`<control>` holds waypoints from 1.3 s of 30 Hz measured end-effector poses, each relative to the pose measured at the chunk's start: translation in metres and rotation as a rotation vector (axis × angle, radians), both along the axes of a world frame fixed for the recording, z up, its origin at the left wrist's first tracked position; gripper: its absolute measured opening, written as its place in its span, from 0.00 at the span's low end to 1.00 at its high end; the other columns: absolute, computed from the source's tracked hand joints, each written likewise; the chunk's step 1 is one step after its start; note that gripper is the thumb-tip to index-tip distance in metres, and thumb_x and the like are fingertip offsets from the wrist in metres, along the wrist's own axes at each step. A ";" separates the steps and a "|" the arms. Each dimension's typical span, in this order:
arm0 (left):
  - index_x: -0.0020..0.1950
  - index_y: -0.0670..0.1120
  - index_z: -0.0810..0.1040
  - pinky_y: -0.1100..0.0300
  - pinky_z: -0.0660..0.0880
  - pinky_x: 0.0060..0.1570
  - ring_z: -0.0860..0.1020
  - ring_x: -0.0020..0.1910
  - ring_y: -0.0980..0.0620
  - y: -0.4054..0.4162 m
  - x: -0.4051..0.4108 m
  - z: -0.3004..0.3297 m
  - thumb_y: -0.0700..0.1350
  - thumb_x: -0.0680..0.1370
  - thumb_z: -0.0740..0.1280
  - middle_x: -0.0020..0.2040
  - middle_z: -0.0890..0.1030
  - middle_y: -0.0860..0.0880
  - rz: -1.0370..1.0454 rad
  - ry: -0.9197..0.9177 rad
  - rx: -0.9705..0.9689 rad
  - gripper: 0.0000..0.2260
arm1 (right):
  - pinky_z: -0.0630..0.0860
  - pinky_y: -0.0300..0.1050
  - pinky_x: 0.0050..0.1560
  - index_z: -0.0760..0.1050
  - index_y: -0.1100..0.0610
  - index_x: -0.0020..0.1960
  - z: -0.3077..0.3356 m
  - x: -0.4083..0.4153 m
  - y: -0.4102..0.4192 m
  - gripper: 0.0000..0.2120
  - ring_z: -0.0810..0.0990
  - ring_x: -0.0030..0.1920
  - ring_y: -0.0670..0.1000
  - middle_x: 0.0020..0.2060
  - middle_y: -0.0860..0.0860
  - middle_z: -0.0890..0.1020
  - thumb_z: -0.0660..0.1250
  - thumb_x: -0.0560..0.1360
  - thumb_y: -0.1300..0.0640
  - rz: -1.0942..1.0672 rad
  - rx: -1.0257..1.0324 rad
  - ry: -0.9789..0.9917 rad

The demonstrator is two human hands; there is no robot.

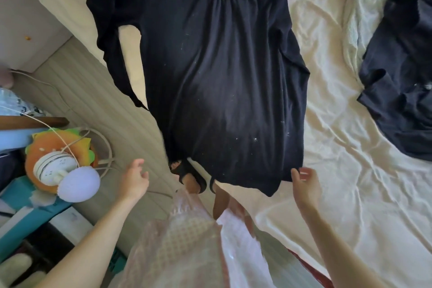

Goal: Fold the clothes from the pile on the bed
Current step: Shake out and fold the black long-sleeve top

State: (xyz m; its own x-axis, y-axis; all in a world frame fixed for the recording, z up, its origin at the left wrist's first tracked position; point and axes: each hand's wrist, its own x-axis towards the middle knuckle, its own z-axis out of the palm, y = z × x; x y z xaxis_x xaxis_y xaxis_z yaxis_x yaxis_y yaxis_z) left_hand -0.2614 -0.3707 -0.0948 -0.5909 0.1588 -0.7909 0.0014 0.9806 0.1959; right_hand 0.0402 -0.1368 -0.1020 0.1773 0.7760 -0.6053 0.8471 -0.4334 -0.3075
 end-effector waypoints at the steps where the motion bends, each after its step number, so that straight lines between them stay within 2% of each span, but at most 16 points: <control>1: 0.71 0.42 0.65 0.49 0.68 0.59 0.71 0.63 0.40 0.015 0.008 -0.001 0.37 0.80 0.60 0.67 0.70 0.39 -0.062 0.026 0.046 0.19 | 0.69 0.45 0.46 0.72 0.59 0.60 0.000 0.000 0.012 0.17 0.75 0.48 0.53 0.50 0.53 0.76 0.66 0.76 0.50 0.002 0.032 -0.029; 3: 0.73 0.44 0.62 0.50 0.67 0.65 0.66 0.70 0.44 0.049 0.026 -0.002 0.39 0.80 0.60 0.71 0.66 0.43 -0.218 0.076 0.173 0.22 | 0.73 0.47 0.50 0.72 0.61 0.62 -0.004 -0.003 0.033 0.22 0.77 0.52 0.55 0.53 0.55 0.77 0.69 0.74 0.49 0.086 -0.008 -0.033; 5: 0.75 0.47 0.59 0.52 0.64 0.68 0.59 0.74 0.48 0.086 0.048 -0.005 0.40 0.80 0.60 0.76 0.59 0.47 -0.395 0.105 0.274 0.24 | 0.76 0.48 0.47 0.77 0.61 0.53 -0.006 -0.006 0.048 0.15 0.79 0.47 0.56 0.46 0.55 0.81 0.68 0.74 0.51 0.211 -0.129 -0.001; 7: 0.77 0.49 0.55 0.52 0.62 0.69 0.53 0.76 0.47 0.123 0.069 -0.009 0.41 0.80 0.60 0.78 0.51 0.48 -0.601 0.145 0.295 0.26 | 0.73 0.47 0.39 0.76 0.59 0.42 -0.006 -0.006 0.055 0.08 0.78 0.41 0.56 0.37 0.54 0.80 0.66 0.75 0.54 0.251 -0.209 0.026; 10: 0.78 0.51 0.49 0.50 0.56 0.72 0.46 0.77 0.45 0.173 0.094 -0.013 0.44 0.81 0.59 0.78 0.44 0.48 -0.880 0.172 0.269 0.29 | 0.69 0.45 0.37 0.73 0.61 0.41 -0.003 0.008 0.064 0.08 0.74 0.39 0.53 0.37 0.53 0.76 0.64 0.77 0.57 0.015 -0.220 0.214; 13: 0.78 0.51 0.48 0.48 0.53 0.73 0.43 0.77 0.44 0.205 0.106 -0.016 0.46 0.81 0.58 0.78 0.43 0.48 -0.957 0.043 0.188 0.28 | 0.71 0.46 0.38 0.71 0.61 0.45 0.007 0.034 0.089 0.06 0.74 0.41 0.55 0.40 0.55 0.75 0.62 0.78 0.58 -0.273 -0.036 0.266; 17: 0.78 0.50 0.51 0.47 0.55 0.72 0.43 0.77 0.45 0.226 0.103 -0.012 0.47 0.82 0.56 0.78 0.45 0.49 -0.903 -0.091 0.079 0.25 | 0.67 0.42 0.40 0.70 0.58 0.49 0.029 0.070 0.144 0.05 0.73 0.43 0.52 0.40 0.52 0.74 0.61 0.78 0.56 -0.529 0.318 0.129; 19: 0.77 0.49 0.55 0.46 0.55 0.73 0.45 0.77 0.46 0.236 0.098 -0.007 0.47 0.82 0.55 0.78 0.47 0.50 -0.831 -0.154 0.075 0.23 | 0.67 0.35 0.37 0.70 0.56 0.47 0.039 0.077 0.167 0.02 0.74 0.42 0.47 0.40 0.51 0.74 0.62 0.78 0.58 -0.625 0.452 0.178; 21: 0.75 0.48 0.60 0.47 0.56 0.73 0.49 0.77 0.47 0.243 0.094 -0.002 0.46 0.82 0.56 0.78 0.52 0.49 -0.756 -0.188 0.084 0.21 | 0.69 0.30 0.34 0.68 0.55 0.46 0.047 0.072 0.181 0.03 0.75 0.34 0.39 0.36 0.48 0.73 0.62 0.78 0.61 -0.627 0.561 0.290; 24: 0.70 0.47 0.69 0.55 0.65 0.66 0.66 0.70 0.48 0.256 0.095 0.004 0.46 0.82 0.57 0.73 0.64 0.46 -0.585 -0.163 0.149 0.17 | 0.69 0.30 0.38 0.70 0.57 0.48 0.055 0.053 0.172 0.03 0.72 0.34 0.41 0.38 0.52 0.74 0.63 0.77 0.63 -0.280 0.614 0.341; 26: 0.67 0.48 0.71 0.64 0.72 0.50 0.74 0.55 0.53 0.268 0.099 0.007 0.47 0.82 0.57 0.67 0.71 0.49 -0.401 -0.165 0.207 0.15 | 0.68 0.30 0.42 0.75 0.59 0.48 0.053 0.038 0.146 0.03 0.72 0.40 0.44 0.42 0.52 0.77 0.64 0.76 0.65 0.122 0.552 0.367; 28: 0.65 0.50 0.72 0.67 0.70 0.40 0.74 0.51 0.56 0.282 0.106 0.010 0.49 0.82 0.56 0.63 0.74 0.51 -0.228 -0.228 0.236 0.14 | 0.68 0.29 0.45 0.80 0.58 0.52 0.044 0.025 0.117 0.06 0.74 0.43 0.44 0.45 0.50 0.80 0.66 0.76 0.62 0.531 0.298 0.401; 30: 0.61 0.51 0.73 0.63 0.74 0.45 0.76 0.54 0.54 0.293 0.114 0.010 0.48 0.82 0.56 0.60 0.77 0.51 -0.136 -0.302 0.256 0.11 | 0.67 0.28 0.48 0.82 0.55 0.53 0.032 0.020 0.094 0.08 0.78 0.48 0.45 0.49 0.47 0.83 0.65 0.77 0.57 0.734 0.006 0.391; 32: 0.61 0.51 0.73 0.61 0.75 0.50 0.77 0.53 0.54 0.300 0.126 0.010 0.47 0.82 0.57 0.60 0.78 0.50 -0.157 -0.360 0.251 0.10 | 0.70 0.32 0.49 0.82 0.54 0.54 0.023 0.022 0.090 0.10 0.80 0.49 0.47 0.50 0.46 0.83 0.64 0.78 0.55 0.569 -0.064 0.392; 35: 0.70 0.47 0.68 0.59 0.72 0.59 0.74 0.61 0.51 0.307 0.148 0.007 0.45 0.80 0.61 0.66 0.74 0.48 -0.261 -0.354 0.226 0.17 | 0.70 0.39 0.45 0.78 0.53 0.54 0.015 0.026 0.110 0.10 0.80 0.48 0.48 0.46 0.47 0.82 0.60 0.80 0.53 0.088 0.024 0.355; 39: 0.71 0.45 0.65 0.55 0.72 0.60 0.73 0.63 0.47 0.316 0.171 0.001 0.44 0.77 0.67 0.67 0.72 0.47 -0.289 -0.236 0.197 0.24 | 0.74 0.44 0.50 0.74 0.56 0.62 0.000 0.018 0.147 0.16 0.79 0.51 0.50 0.51 0.50 0.80 0.57 0.81 0.50 -0.082 -0.168 0.425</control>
State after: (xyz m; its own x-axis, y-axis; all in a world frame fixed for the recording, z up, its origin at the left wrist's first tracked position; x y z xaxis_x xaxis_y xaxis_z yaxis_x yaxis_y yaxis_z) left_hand -0.0904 -0.0549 -0.0942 -0.3060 0.4531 -0.8373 0.2033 0.8903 0.4075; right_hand 0.0585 0.0099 -0.1015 -0.0576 0.6551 -0.7534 0.6218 -0.5668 -0.5404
